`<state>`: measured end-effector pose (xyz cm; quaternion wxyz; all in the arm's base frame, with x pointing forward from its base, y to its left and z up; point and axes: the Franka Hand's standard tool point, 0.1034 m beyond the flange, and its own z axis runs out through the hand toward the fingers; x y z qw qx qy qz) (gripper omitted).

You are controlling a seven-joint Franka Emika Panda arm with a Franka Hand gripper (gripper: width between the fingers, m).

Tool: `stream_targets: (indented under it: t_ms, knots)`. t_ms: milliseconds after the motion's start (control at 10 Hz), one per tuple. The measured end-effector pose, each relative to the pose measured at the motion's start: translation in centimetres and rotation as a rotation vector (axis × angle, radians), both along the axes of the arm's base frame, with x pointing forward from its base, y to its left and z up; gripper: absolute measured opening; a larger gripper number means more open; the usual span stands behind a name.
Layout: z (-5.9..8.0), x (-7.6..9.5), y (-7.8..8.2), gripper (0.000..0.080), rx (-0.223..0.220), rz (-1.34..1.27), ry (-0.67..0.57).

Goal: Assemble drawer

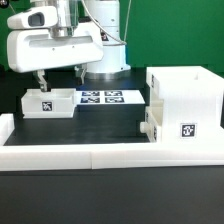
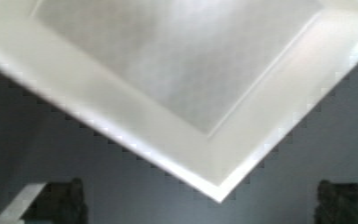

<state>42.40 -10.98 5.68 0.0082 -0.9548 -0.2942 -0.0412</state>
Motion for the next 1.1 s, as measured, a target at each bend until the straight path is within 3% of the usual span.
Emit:
stream_targets:
  t_ms: [200,700,900,1100]
  knots:
    - [-0.5,-0.9,0.2,0.0648,0.018,-0.184,0.011]
    - [-0.4,-0.8,0.3,0.0648,0.05,-0.468,0.021]
    - [-0.9,-1.6,1.7,0.0648,0.062,-0.661,0.027]
    - [-1.9,-2.6,2.8,0.0648,0.049,-0.628,-0.002]
